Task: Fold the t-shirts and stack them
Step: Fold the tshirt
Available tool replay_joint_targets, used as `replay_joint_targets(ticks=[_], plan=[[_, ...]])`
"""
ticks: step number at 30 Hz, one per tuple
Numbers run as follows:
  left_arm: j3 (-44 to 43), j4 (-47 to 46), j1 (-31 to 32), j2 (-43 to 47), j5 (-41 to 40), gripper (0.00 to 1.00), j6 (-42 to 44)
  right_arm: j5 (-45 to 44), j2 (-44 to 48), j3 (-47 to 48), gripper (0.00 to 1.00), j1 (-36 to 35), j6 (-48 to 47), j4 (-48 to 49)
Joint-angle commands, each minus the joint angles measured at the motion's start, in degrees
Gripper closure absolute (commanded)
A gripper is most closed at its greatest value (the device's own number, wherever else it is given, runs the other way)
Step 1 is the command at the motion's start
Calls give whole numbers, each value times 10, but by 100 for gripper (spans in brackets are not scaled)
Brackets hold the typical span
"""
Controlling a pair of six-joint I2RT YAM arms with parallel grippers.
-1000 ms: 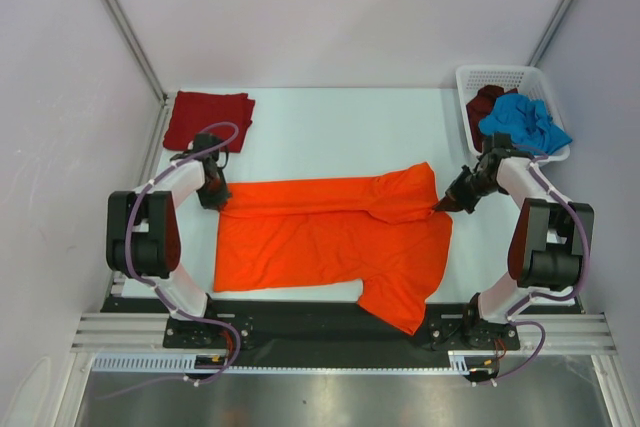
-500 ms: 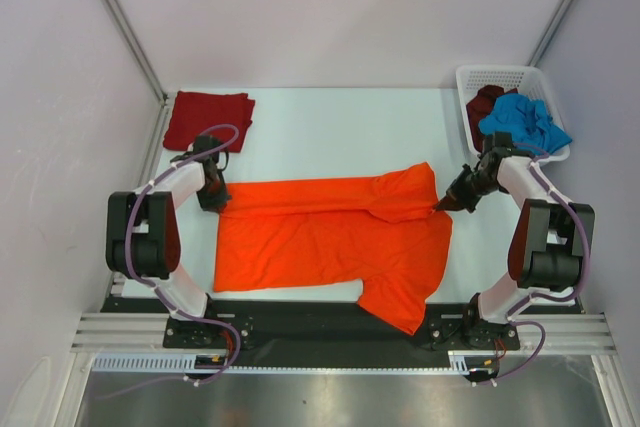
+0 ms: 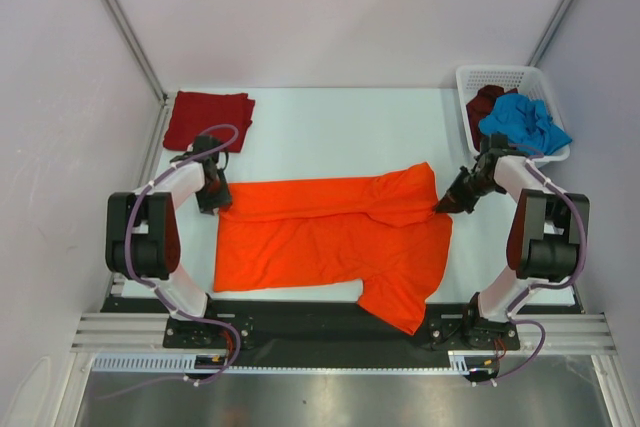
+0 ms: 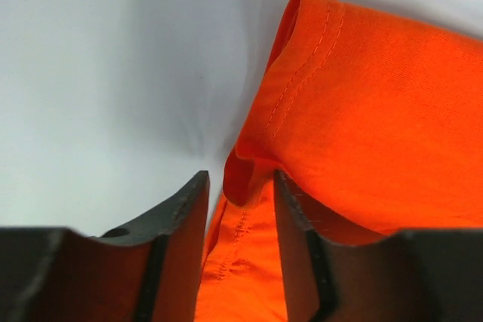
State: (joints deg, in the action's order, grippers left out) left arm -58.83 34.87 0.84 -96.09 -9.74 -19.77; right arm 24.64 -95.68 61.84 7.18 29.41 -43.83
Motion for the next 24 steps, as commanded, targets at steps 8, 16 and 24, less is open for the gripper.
replay_joint_targets(ticks=[8, 16, 24], plan=[[-32, 15, 11, 126, -5, 49, -17, -69, 32, 30, 51, -8, -64, -45], [-69, -29, 17, 68, 69, 60, -16, -62, -52, 167, 42, -16, -27, 75], [-117, -33, 17, -15, 93, 66, -21, -51, -206, 318, 55, -30, -24, 81]])
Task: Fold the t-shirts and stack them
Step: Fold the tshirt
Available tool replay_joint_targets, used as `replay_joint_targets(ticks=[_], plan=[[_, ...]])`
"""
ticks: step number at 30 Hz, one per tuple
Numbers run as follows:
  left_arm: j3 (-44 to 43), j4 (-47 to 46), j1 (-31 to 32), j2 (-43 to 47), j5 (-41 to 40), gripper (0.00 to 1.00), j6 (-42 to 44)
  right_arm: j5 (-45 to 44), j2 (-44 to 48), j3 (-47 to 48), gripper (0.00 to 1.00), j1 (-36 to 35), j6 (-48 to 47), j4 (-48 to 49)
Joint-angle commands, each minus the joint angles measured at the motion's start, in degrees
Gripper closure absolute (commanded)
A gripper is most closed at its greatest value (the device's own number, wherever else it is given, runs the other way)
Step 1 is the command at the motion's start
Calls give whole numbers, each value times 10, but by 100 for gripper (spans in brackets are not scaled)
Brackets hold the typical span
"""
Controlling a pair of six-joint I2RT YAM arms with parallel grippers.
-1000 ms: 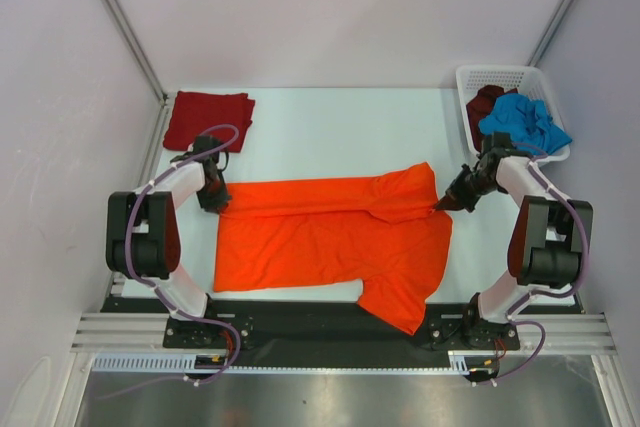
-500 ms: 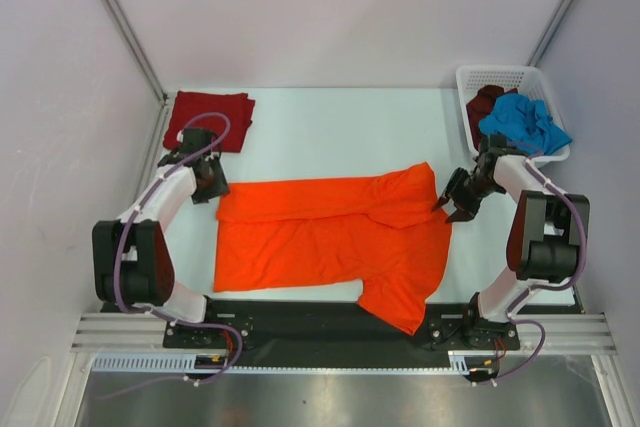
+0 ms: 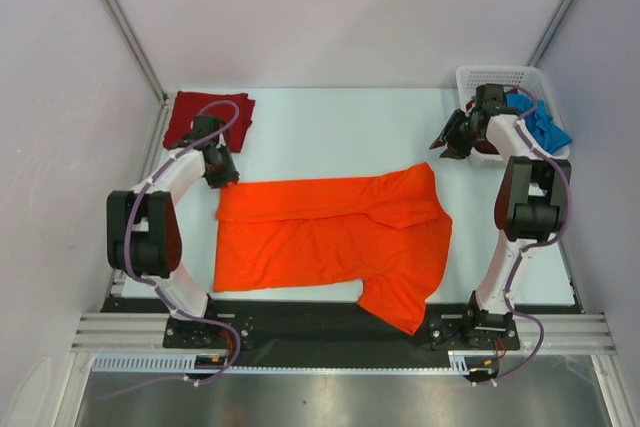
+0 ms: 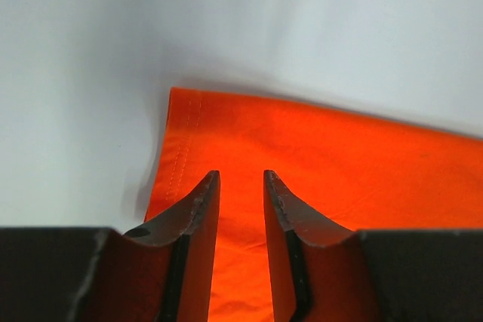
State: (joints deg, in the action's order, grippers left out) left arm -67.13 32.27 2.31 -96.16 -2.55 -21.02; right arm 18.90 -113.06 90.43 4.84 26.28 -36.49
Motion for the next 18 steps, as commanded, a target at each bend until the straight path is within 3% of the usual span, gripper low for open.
replay_joint_targets(ticks=[1, 18], plan=[[-39, -5, 3, -32, 26, 67, -9, 6, -40, 47, 55, -11, 8, 7], [-71, 4, 2, -116, 47, 68, -17, -39, -85, 46, 62, -41, -4, -6]])
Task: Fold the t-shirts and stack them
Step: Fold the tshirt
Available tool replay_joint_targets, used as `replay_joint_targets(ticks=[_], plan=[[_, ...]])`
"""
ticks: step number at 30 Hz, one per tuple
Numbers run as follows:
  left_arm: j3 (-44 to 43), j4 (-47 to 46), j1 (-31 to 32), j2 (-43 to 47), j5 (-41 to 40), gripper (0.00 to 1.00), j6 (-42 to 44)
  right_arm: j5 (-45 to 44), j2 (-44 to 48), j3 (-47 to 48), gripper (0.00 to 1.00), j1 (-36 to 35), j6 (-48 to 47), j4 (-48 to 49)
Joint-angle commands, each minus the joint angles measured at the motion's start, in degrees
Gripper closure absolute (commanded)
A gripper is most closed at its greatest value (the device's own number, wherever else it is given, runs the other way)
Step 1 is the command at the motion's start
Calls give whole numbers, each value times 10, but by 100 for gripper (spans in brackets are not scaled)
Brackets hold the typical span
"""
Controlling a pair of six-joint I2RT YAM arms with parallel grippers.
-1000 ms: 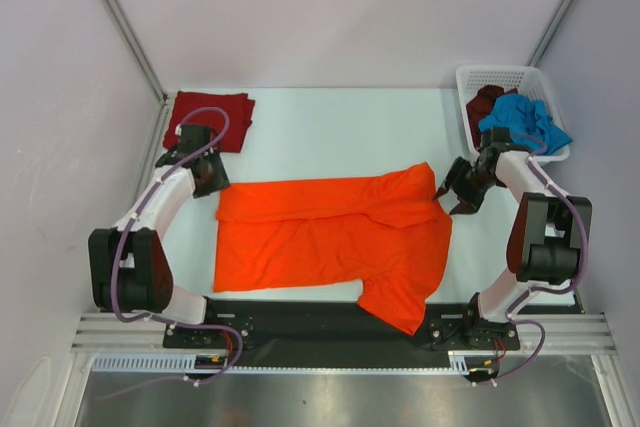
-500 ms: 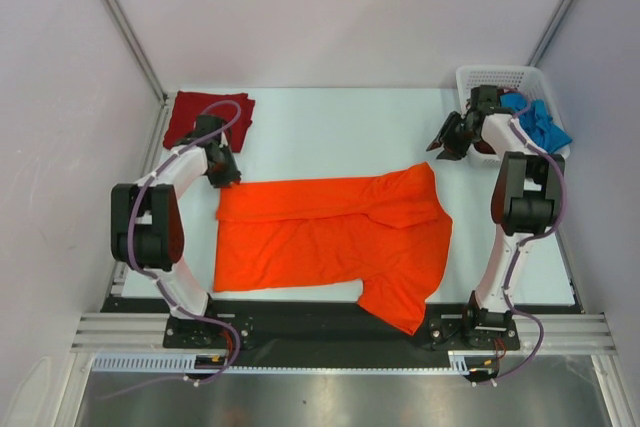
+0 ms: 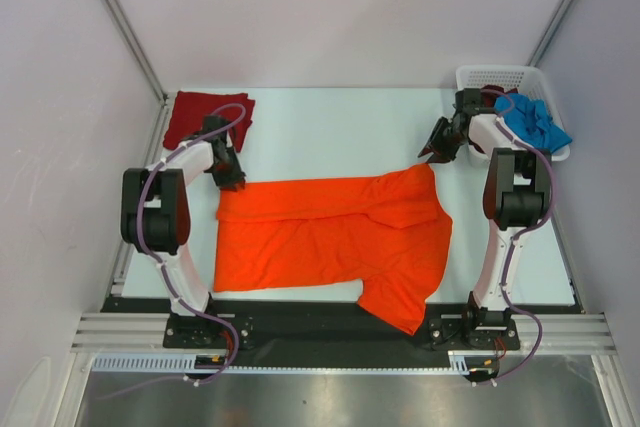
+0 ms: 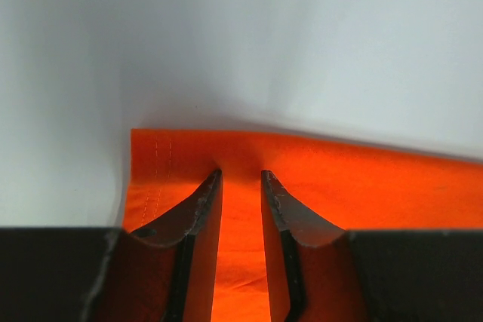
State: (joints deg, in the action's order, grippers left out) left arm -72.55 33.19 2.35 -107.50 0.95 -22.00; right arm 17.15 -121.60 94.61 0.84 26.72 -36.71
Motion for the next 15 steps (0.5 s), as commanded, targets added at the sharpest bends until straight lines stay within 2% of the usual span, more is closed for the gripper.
replay_joint_targets(ticks=[1, 15], plan=[[-16, -5, 1, -4, 12, 68, -7, -23, 0, 4, 62, -1, -9, -4], [4, -20, 1, -21, -2, 68, -4, -14, -4, -23, 64, -2, -4, 9]])
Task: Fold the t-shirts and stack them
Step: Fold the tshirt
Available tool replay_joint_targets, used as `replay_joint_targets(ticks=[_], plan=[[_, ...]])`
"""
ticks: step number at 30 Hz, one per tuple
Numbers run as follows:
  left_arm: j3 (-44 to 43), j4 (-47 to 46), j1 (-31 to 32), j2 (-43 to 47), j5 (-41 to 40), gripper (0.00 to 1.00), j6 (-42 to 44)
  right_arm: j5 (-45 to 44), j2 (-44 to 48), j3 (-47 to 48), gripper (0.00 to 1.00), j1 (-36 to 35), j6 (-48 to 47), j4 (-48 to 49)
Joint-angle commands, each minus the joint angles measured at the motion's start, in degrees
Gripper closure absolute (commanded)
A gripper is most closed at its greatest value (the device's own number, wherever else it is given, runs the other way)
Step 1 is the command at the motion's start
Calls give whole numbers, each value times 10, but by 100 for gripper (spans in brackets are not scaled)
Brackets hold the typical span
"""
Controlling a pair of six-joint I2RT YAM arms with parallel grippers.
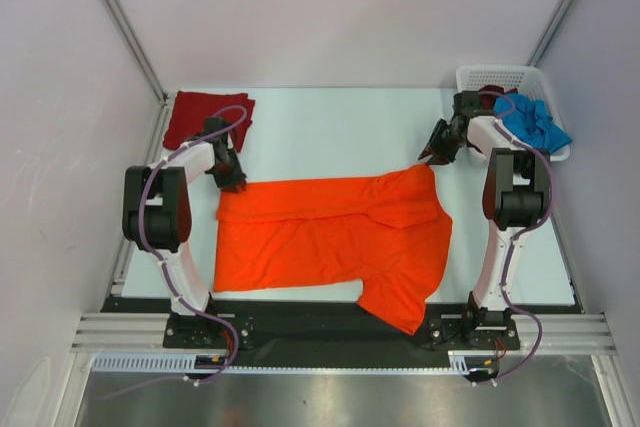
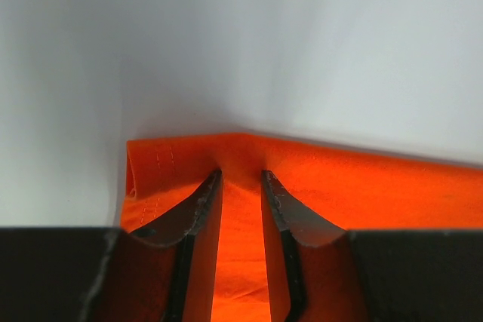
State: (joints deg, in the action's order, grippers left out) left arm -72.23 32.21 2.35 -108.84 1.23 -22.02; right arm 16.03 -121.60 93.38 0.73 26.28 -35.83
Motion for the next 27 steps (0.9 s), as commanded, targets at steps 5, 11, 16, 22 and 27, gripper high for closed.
replay_joint_targets(ticks=[5, 11, 16, 22, 27], plan=[[5, -10, 1, -14, -5, 68, -4, -2, -7, -14, 66, 2, 5, 3], [13, -16, 1, -8, -4, 67, -3, -8, 2, -16, 67, 7, 5, -4], [17, -19, 0, -6, -3, 67, -3, -16, 9, -27, 63, 8, 1, -6], [20, -21, 1, -6, -3, 67, -4, -26, 14, -40, 62, 8, 2, -6], [21, -20, 1, -7, -6, 67, -3, -20, 10, -43, 74, 8, 4, 0]])
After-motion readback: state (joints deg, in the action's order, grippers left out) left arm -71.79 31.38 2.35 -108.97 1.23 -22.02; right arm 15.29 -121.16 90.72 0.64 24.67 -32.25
